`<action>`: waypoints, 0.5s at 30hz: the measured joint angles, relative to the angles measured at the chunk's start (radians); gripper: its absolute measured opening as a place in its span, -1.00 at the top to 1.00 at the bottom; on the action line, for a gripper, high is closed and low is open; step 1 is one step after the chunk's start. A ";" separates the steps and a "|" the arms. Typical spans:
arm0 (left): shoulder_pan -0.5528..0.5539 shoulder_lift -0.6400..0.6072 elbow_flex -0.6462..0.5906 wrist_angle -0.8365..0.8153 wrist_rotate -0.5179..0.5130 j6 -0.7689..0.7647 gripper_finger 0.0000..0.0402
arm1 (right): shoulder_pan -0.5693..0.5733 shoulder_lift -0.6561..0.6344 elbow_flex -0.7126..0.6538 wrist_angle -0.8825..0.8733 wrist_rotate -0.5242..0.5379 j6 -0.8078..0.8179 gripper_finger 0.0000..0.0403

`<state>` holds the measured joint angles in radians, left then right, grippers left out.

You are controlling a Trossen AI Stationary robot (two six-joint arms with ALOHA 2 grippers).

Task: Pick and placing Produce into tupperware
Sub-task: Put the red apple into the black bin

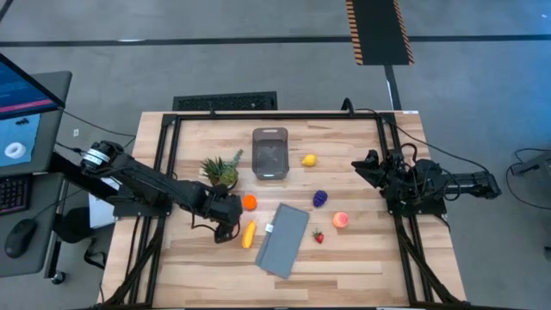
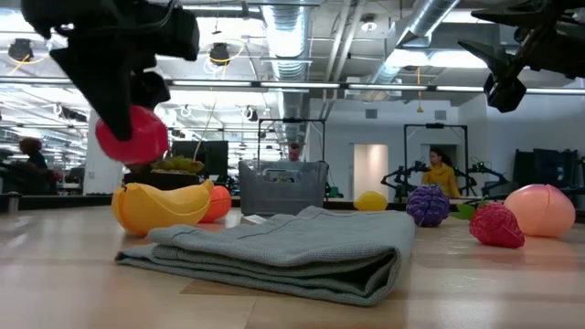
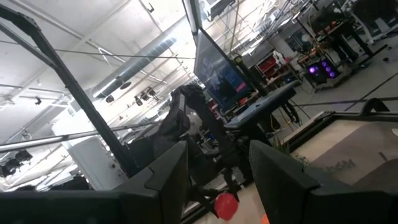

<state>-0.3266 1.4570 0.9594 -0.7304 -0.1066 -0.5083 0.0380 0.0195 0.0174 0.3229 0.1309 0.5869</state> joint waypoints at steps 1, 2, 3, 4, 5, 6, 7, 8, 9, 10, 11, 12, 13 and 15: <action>0.002 0.000 0.007 -0.001 -0.003 0.000 -0.36 | 0.000 0.000 0.000 0.000 0.000 0.000 0.03; 0.004 0.000 0.013 -0.005 -0.006 0.000 -0.36 | 0.000 0.000 0.000 0.000 -0.001 0.000 0.03; 0.007 0.000 0.019 -0.011 -0.008 0.002 -0.36 | 0.000 0.000 0.000 0.000 -0.003 0.000 0.03; 0.010 0.000 0.024 -0.017 -0.011 0.006 -0.36 | 0.000 0.000 0.000 0.001 -0.003 0.001 0.03; 0.012 0.000 0.030 -0.023 -0.013 0.011 -0.36 | 0.000 0.000 0.000 0.001 -0.003 0.001 0.03; 0.015 0.000 0.037 -0.025 -0.013 0.016 -0.36 | 0.000 0.000 0.000 0.001 -0.003 0.001 0.03; 0.017 0.000 0.042 -0.025 -0.014 0.019 -0.36 | 0.001 0.000 0.000 0.001 -0.003 0.006 0.03; 0.021 0.000 0.046 -0.025 -0.014 0.023 -0.36 | 0.001 0.000 0.000 0.001 -0.003 0.014 0.03; 0.025 0.000 0.049 -0.026 -0.014 0.026 -0.36 | 0.001 0.000 0.000 0.001 -0.003 0.016 0.03; 0.028 0.000 0.053 -0.028 -0.014 0.028 -0.36 | 0.001 0.000 0.000 0.001 -0.004 0.016 0.03; 0.032 0.000 0.057 -0.027 -0.014 0.030 -0.36 | 0.002 0.000 0.000 0.001 -0.005 0.017 0.03; 0.037 0.000 0.061 -0.026 -0.014 0.030 -0.36 | 0.002 0.000 0.000 0.001 -0.007 0.017 0.03; 0.041 0.000 0.065 -0.025 -0.014 0.032 -0.36 | 0.002 0.000 0.000 0.001 -0.007 0.018 0.03; 0.051 0.000 0.075 -0.027 -0.014 0.039 -0.36 | 0.002 0.000 0.000 0.001 -0.007 0.018 0.03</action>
<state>-0.2757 1.4570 1.0349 -0.7578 -0.1207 -0.4689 0.0399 0.0196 0.0174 0.3241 0.1238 0.6044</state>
